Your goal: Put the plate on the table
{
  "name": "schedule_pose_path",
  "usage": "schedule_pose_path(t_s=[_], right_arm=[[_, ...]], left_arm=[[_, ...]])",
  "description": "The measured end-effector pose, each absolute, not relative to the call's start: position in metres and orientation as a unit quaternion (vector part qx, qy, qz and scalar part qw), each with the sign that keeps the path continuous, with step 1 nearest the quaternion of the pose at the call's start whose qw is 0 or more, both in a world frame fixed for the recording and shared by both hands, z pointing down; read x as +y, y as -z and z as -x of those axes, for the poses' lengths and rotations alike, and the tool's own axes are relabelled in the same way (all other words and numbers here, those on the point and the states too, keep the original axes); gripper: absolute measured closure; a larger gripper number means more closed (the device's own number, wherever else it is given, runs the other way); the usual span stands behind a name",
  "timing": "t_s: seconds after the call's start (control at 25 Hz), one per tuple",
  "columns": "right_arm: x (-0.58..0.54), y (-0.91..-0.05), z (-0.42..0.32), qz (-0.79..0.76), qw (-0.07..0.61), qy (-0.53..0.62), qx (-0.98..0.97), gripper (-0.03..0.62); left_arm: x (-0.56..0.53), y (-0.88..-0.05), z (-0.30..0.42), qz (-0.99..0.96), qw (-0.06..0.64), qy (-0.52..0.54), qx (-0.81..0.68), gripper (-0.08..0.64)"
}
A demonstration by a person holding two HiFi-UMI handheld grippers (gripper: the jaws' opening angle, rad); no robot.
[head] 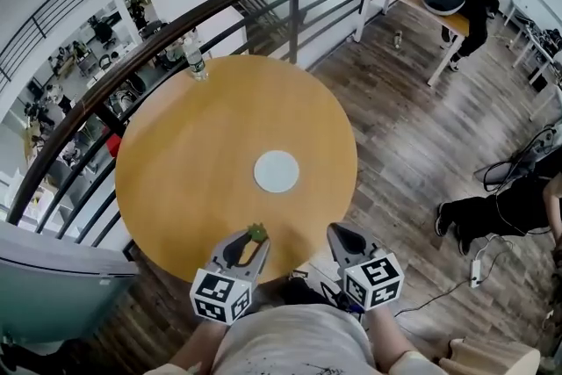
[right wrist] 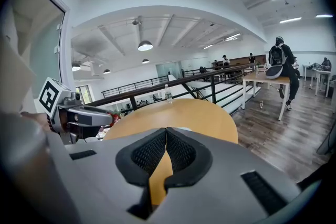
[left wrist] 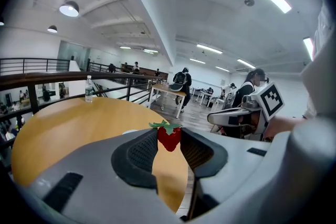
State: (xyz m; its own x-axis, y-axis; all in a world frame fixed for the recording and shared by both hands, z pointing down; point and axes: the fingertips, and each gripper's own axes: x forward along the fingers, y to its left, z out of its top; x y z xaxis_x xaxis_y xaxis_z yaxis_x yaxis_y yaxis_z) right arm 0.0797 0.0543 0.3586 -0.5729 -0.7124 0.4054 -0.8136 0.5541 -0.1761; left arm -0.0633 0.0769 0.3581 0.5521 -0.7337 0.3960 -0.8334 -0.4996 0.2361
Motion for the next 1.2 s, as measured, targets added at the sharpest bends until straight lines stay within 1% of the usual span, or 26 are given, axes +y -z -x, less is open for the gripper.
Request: schedule_pose_path(t_s=[0.32,0.6,1.2], right_arm=[[0.007,-0.364,-0.108,-0.419,0.148,-0.187,-0.876,0.568],[-0.011,-0.371,-0.108,-0.418,0.148,-0.197,-0.875,0.568],[-0.035,-0.376,-0.077,-0.442,0.162,-0.207,-0.857,0.568]], left_arm=[[0.037,-0.353,0.037,-0.843,0.208,-0.126,-0.479,0.411],[0.023,-0.359,0.048,-0.833,0.213,-0.137,-0.492,0.411],[-0.014,-0.375,0.080,-0.843,0.224,-0.159,-0.462,0.411]])
